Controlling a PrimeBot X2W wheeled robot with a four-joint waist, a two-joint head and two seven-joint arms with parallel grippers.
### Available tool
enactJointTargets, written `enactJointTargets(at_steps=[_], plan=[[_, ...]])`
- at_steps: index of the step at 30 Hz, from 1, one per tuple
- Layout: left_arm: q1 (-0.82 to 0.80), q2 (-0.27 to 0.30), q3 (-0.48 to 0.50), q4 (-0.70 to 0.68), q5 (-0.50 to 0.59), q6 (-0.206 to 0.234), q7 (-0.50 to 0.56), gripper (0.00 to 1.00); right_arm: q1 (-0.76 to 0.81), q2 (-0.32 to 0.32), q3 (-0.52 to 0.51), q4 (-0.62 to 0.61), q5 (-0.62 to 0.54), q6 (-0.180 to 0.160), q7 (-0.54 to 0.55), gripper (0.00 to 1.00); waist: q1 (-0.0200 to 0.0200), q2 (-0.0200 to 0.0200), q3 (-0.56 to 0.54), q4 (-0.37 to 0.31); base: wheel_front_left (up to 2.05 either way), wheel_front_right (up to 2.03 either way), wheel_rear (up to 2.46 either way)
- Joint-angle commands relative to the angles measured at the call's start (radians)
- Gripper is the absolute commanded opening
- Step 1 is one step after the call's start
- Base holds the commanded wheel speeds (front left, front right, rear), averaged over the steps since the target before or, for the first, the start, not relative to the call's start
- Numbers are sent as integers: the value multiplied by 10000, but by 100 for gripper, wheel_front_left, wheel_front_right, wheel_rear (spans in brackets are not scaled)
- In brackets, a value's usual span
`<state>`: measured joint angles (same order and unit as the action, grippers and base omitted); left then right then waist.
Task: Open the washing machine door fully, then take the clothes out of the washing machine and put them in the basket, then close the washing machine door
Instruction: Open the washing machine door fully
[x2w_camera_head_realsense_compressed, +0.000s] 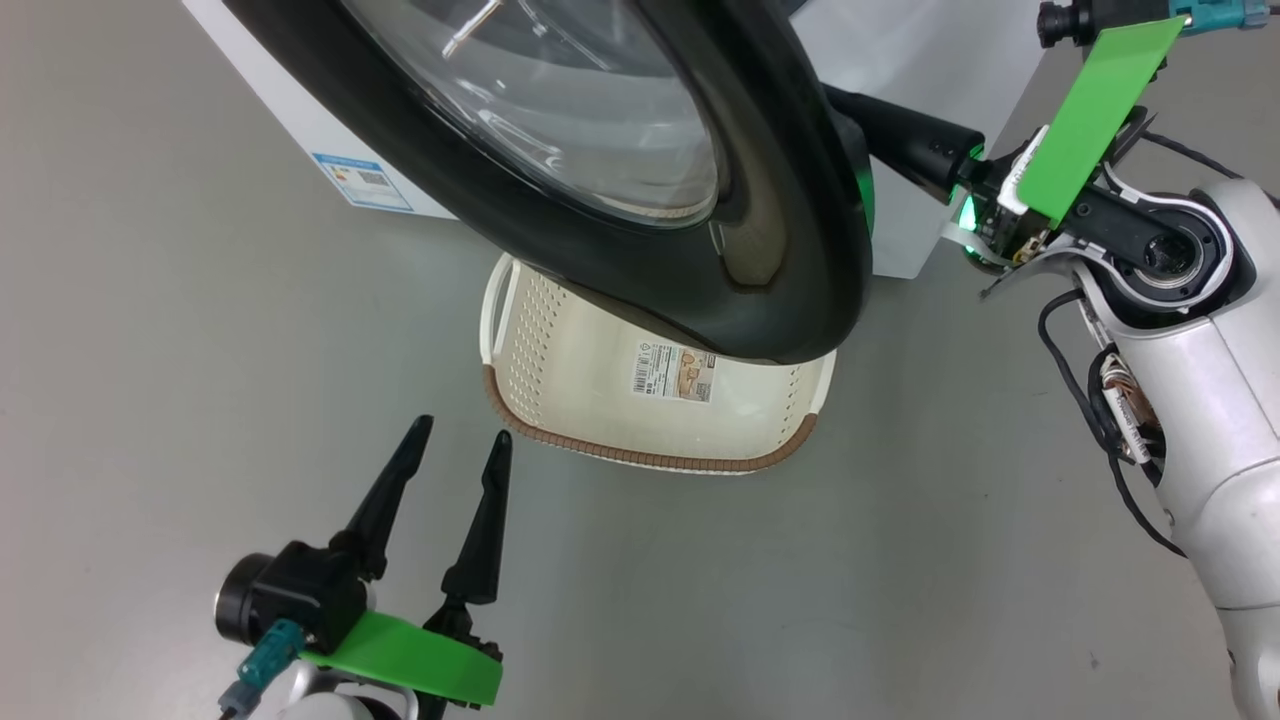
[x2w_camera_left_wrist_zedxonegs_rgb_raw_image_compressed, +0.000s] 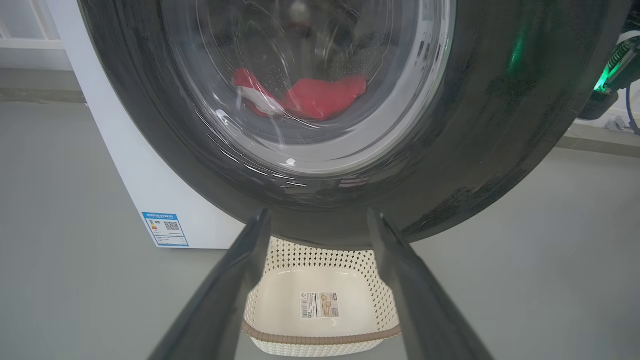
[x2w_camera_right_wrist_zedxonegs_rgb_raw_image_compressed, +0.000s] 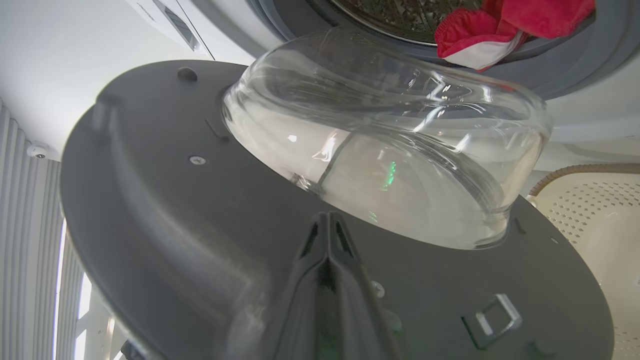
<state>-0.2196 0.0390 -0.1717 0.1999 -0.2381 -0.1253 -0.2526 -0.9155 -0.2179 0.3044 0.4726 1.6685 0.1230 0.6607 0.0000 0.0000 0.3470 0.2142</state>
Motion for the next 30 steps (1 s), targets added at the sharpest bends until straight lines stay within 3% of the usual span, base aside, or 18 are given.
enactJointTargets(at_steps=[1, 7, 9, 10, 12, 15, 17, 30], plan=[[143, 149, 291, -247, 111, -54, -92, 100, 185, 184, 63, -322, -97, 77, 54, 0, 0, 0, -1, -2, 0, 0, 0], [119, 147, 282, -265, 102, -54, -92, 100, 179, 167, -129, -312, -451, 77, -226, 0, 0, 0, 13, 9, 0, 0, 0], [114, 146, 286, -263, 99, -54, -92, 100, 204, 141, -186, -274, -610, 77, -402, 9, 0, 0, 2, 9, 0, 0, 0], [114, 146, 289, -262, 97, -54, -92, 100, 214, 102, -215, -250, -748, 77, -562, 21, 0, 0, -4, 8, 0, 0, 0], [123, 144, 298, -250, 87, -54, -92, 100, 272, 74, -254, -158, -919, 77, -805, 26, 0, 0, -46, 0, 0, 0, 0], [161, 142, 326, -231, 68, -54, -92, 100, 405, 25, -300, -74, -1143, 77, -1187, 63, 0, 0, -110, -32, 0, 0, 0], [187, 141, 347, -225, 56, -54, -92, 100, 553, -6, -334, -75, -1181, 77, -1338, 100, 0, 0, -160, -63, 0, 0, 0], [494, 295, 658, -191, 42, -54, -92, 100, 2333, -107, -268, -103, -1409, 77, -2497, 100, 0, 0, -667, -510, 0, 0, 0]])
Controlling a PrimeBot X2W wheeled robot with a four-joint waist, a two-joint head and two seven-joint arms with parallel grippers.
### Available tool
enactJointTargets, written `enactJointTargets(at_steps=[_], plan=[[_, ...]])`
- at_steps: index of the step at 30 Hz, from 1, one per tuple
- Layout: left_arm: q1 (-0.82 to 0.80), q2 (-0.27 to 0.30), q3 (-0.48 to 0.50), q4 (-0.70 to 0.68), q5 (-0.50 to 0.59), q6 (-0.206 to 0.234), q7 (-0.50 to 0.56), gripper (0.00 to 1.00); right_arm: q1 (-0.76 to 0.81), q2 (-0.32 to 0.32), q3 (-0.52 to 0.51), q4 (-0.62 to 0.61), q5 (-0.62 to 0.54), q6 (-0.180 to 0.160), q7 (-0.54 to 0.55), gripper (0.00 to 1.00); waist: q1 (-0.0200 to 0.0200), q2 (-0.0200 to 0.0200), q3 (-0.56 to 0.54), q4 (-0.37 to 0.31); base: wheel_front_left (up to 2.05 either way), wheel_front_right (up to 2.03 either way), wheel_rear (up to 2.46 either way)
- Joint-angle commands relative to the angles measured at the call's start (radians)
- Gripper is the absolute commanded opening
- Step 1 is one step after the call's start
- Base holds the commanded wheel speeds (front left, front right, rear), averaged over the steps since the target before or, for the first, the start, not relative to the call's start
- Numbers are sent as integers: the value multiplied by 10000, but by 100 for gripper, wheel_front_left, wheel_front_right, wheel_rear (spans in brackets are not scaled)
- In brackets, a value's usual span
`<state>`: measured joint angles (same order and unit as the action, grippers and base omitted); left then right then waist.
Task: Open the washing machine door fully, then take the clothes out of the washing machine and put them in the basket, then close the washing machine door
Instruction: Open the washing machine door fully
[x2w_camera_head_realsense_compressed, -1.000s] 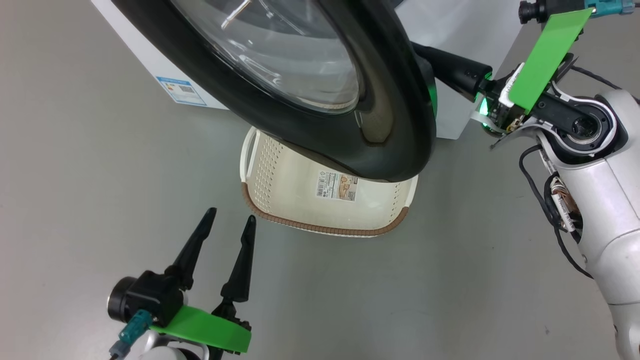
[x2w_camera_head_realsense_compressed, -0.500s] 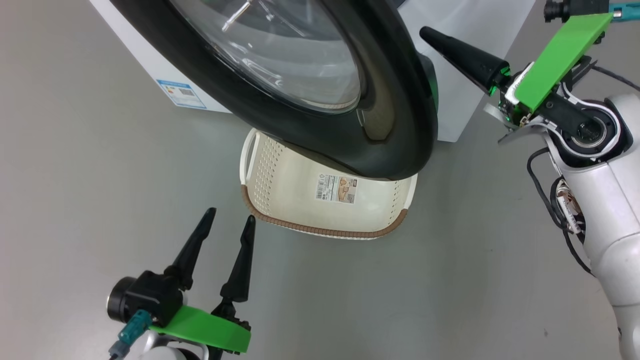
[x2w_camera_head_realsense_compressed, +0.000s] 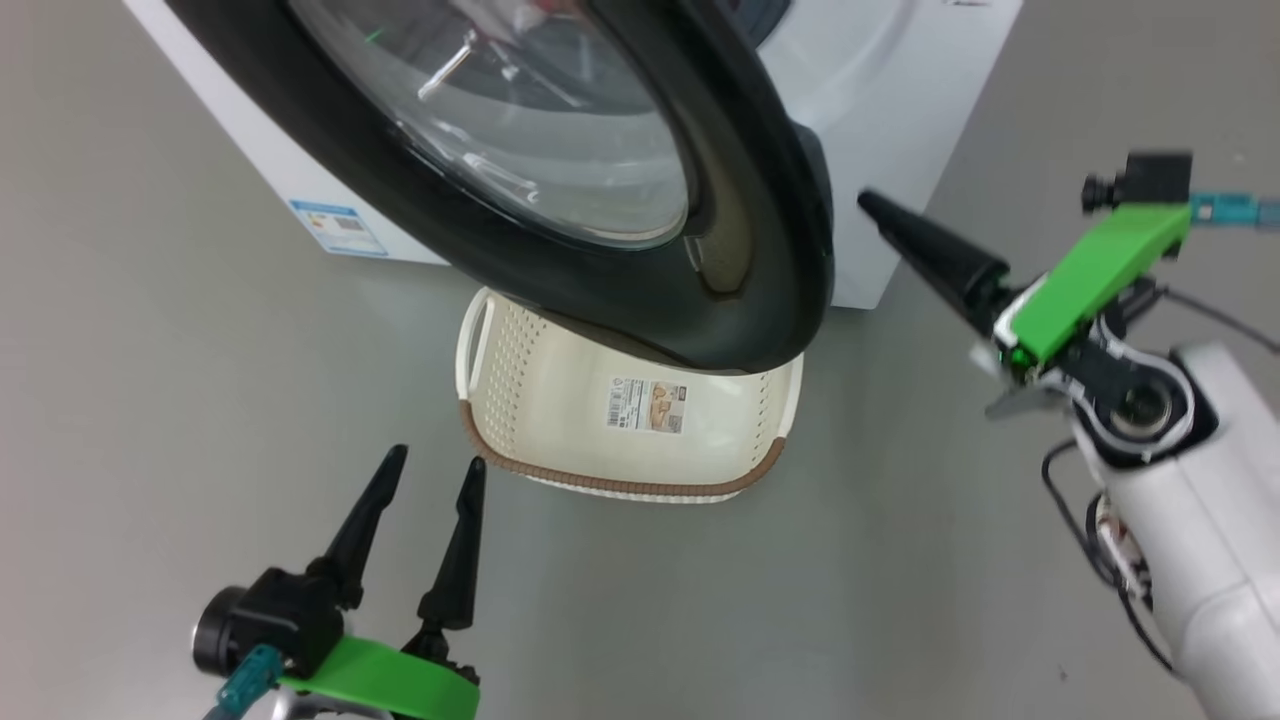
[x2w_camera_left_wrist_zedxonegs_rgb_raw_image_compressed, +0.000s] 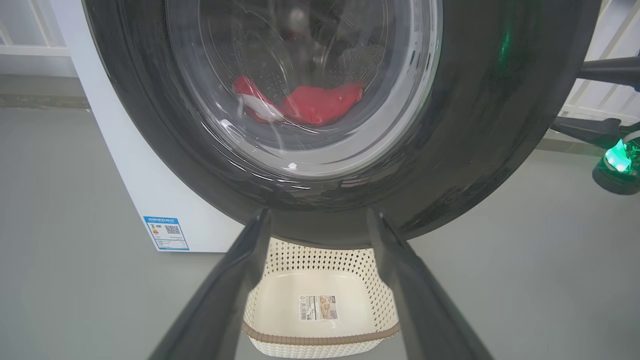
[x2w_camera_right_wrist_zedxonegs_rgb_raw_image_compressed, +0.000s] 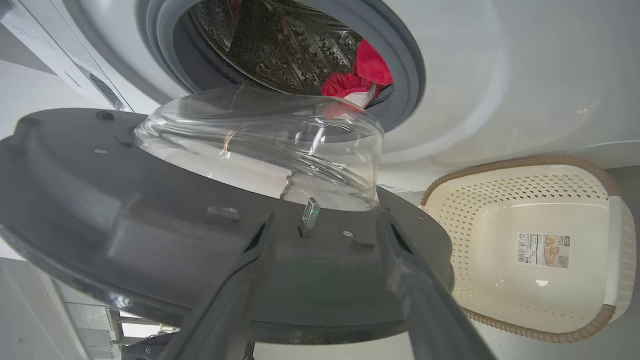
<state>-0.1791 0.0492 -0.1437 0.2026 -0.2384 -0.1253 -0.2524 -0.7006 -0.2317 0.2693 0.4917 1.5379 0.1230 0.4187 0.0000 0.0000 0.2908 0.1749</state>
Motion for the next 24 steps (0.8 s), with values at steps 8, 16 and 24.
enactJointTargets(at_steps=[8, 16, 24], plan=[[314, 281, 592, -265, 108, -54, -93, 100, 1420, 9, 191, -521, -78, 77, -623, 100, 0, 0, -315, -379, 0, 0, 0], [446, 325, 858, -274, 106, -54, -93, 100, 2631, 151, 313, -685, 22, 77, -1157, 100, 0, 0, -432, -641, 0, 0, 0], [503, 320, 993, -276, 56, -54, -94, 100, 3975, 149, 197, -1055, -148, 77, -2241, 100, 0, 0, -497, -766, 0, 0, 0]])
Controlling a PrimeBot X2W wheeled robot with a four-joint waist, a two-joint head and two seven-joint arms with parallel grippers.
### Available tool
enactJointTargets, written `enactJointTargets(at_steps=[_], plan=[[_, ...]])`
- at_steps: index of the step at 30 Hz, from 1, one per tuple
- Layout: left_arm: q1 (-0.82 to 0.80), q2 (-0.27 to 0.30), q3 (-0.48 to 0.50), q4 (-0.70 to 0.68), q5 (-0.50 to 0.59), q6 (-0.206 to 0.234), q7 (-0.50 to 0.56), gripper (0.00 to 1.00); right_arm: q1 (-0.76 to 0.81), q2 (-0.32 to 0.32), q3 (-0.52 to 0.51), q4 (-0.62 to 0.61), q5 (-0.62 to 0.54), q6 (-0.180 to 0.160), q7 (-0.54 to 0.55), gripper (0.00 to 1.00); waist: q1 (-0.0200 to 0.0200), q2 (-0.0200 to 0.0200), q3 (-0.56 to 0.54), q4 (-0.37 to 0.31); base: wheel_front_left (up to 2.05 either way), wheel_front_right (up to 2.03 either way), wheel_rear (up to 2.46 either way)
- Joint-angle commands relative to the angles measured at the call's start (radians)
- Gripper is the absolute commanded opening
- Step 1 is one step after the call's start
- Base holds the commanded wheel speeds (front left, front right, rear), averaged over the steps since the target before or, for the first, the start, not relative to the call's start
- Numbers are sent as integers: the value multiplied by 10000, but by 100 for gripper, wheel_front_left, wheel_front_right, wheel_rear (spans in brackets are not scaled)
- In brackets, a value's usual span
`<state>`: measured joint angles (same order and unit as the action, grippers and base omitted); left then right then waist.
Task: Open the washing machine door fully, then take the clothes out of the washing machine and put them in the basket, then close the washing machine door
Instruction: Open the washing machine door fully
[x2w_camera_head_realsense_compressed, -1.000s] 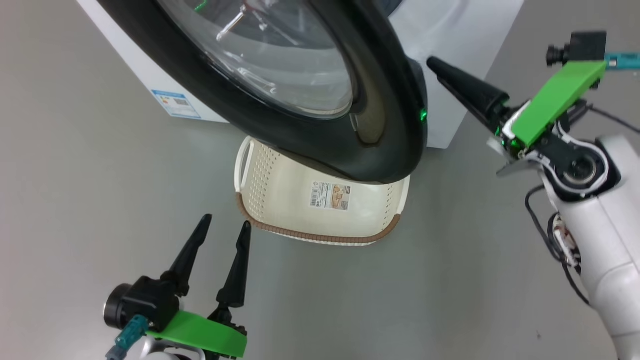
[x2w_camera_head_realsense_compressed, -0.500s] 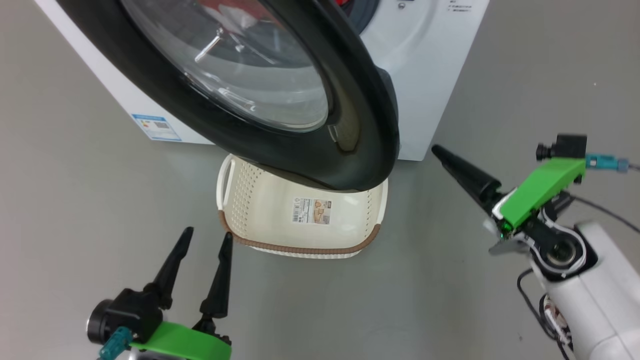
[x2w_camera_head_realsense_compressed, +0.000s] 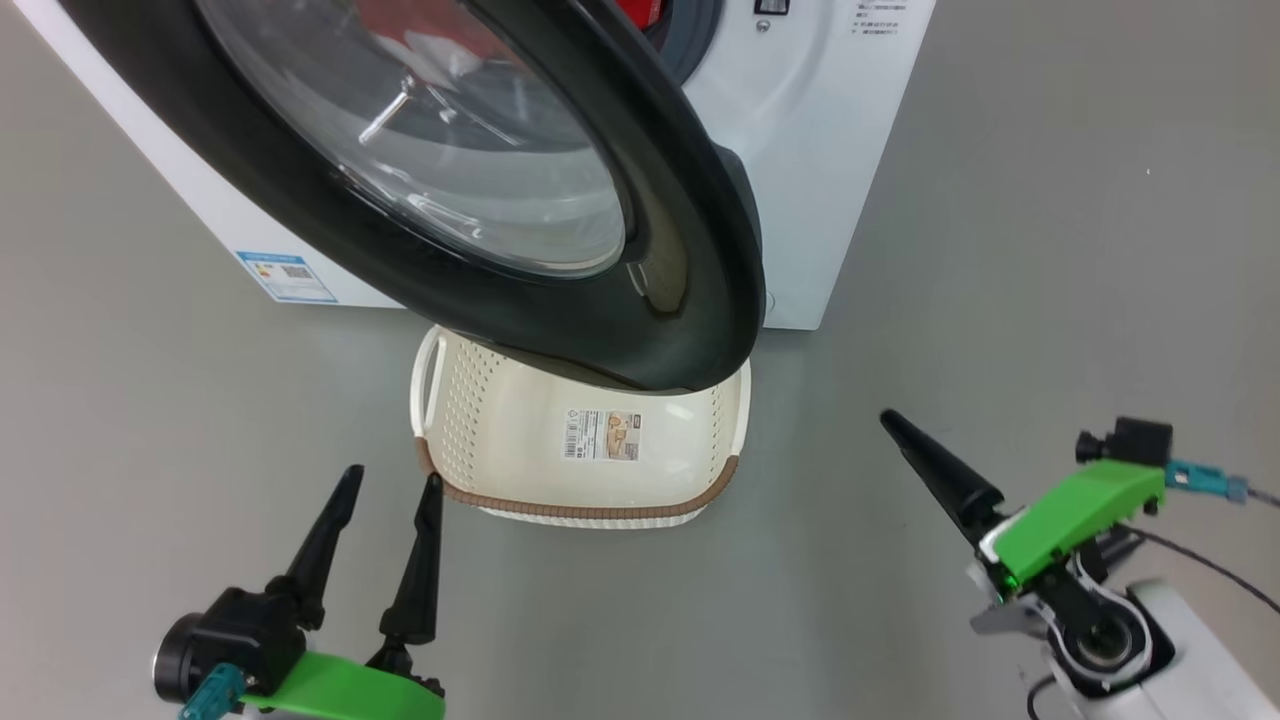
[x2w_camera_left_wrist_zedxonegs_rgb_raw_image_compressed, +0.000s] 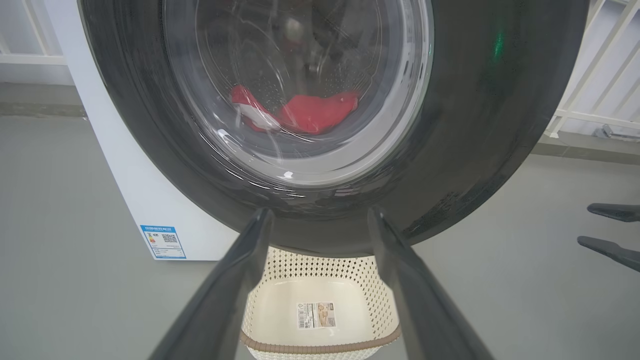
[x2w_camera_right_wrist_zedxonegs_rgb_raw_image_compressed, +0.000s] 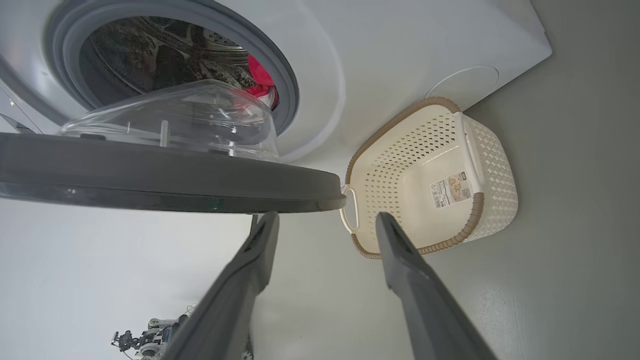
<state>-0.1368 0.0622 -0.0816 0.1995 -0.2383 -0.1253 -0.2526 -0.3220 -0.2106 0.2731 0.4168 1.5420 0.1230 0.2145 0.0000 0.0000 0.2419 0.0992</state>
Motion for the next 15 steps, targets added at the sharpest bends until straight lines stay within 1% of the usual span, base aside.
enactJointTargets(at_steps=[1, 4, 6, 13, 15], plan=[[87, 191, 380, -241, 53, -54, -92, 100, 329, -94, 208, -333, -322, 77, -388, 100, 0, 0, -17, -17, 0, 0, 0], [134, 191, 415, -229, 59, -54, -92, 100, 710, -152, 320, -304, -658, 77, -1026, 100, 0, 0, -64, -58, 0, 0, 0], [176, 188, 429, -215, 70, -54, -92, 100, 892, -263, 519, -202, -1093, 77, -1555, 100, 0, 0, -100, -96, 0, 0, 0], [302, 178, 390, -146, 105, -54, -92, 100, 1024, -593, 1731, 421, -2735, 77, -3538, 100, 0, 0, -208, -208, 0, 0, 0], [324, 178, 384, -128, 106, -54, -92, 100, 992, -588, 1960, 565, -2866, 77, -4037, 100, 0, 0, -230, -226, 0, 0, 0]])
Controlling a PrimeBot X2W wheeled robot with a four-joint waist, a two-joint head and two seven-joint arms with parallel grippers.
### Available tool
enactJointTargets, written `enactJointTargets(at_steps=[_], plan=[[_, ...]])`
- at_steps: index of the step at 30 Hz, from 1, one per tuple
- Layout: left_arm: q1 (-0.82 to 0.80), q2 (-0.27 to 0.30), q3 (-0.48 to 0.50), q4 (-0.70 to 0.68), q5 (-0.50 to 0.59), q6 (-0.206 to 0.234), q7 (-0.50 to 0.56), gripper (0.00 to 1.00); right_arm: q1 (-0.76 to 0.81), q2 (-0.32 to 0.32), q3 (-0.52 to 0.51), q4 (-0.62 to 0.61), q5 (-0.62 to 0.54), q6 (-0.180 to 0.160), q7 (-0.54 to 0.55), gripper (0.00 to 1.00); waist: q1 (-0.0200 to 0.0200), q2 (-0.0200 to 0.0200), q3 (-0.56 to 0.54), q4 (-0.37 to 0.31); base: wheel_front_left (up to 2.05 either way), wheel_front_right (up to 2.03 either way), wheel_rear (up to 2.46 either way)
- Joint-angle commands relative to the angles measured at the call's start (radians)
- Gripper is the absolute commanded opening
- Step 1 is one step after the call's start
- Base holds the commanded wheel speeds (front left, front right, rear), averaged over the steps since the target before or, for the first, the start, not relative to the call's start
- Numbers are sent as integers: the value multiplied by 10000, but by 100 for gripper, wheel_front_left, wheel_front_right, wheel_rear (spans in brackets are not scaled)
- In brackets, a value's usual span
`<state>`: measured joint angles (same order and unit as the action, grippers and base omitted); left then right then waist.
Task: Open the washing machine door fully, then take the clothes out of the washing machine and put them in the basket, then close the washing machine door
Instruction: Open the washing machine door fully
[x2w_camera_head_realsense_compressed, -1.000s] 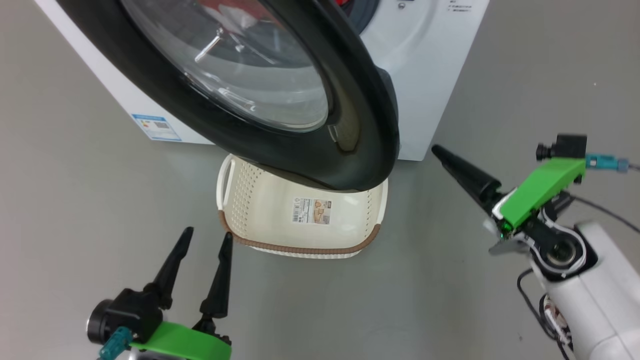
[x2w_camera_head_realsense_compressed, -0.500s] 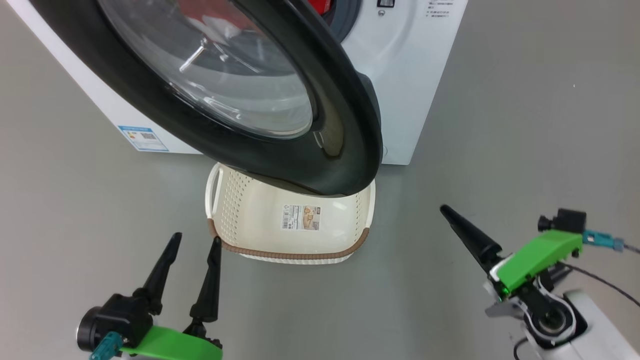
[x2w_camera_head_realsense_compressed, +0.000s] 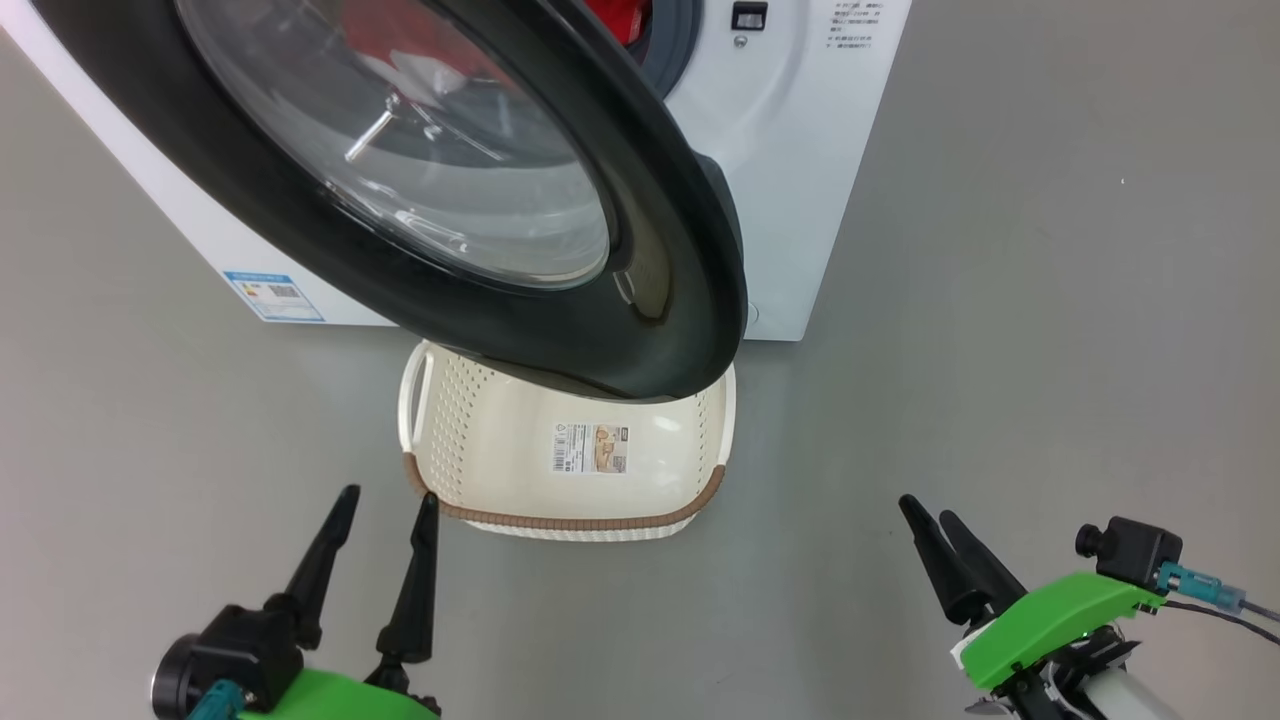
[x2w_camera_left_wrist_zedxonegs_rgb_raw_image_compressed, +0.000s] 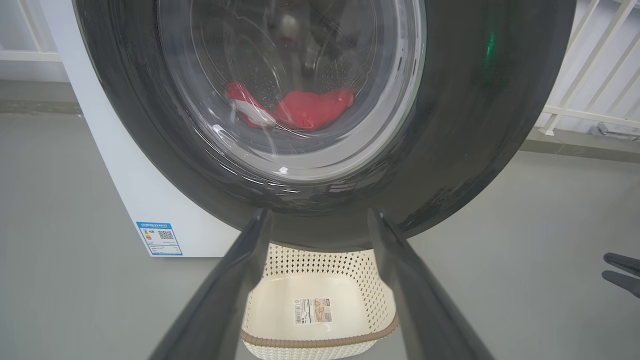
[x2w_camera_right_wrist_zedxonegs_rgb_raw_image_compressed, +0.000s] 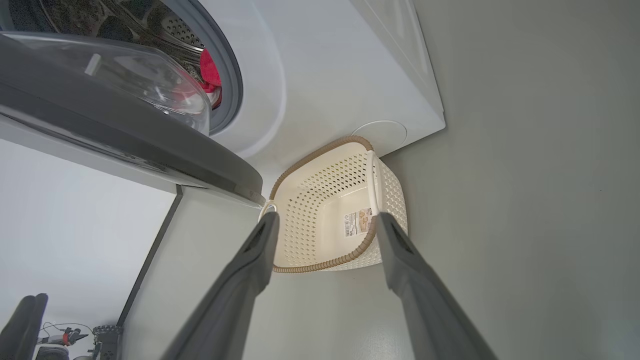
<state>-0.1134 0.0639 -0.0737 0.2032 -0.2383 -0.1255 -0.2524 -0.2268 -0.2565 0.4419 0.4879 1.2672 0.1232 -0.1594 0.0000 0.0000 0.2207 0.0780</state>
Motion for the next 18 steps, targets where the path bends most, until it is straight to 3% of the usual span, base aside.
enactJointTargets(at_steps=[1, 7, 9, 18], plan=[[94, 161, 304, -153, 101, -52, -94, 100, 5, -184, 394, -69, -265, 75, -489, 100, 0, 0, -24, -20, 0, 0, 0], [112, 169, 338, -106, 95, -52, -94, 100, -95, -283, 477, 15, -893, 75, -990, 100, 0, 0, -74, -50, 0, 0, 0], [135, 167, 368, -98, 98, -52, -94, 100, -70, -259, 69, -122, -1432, 75, -1013, 100, 0, 0, -96, -77, 0, 0, 0], [201, 159, 375, -70, 113, -52, -94, 100, 907, 582, -2194, -1341, -5552, 75, -1021, 100, 0, 0, -190, -108, 0, 0, 0]])
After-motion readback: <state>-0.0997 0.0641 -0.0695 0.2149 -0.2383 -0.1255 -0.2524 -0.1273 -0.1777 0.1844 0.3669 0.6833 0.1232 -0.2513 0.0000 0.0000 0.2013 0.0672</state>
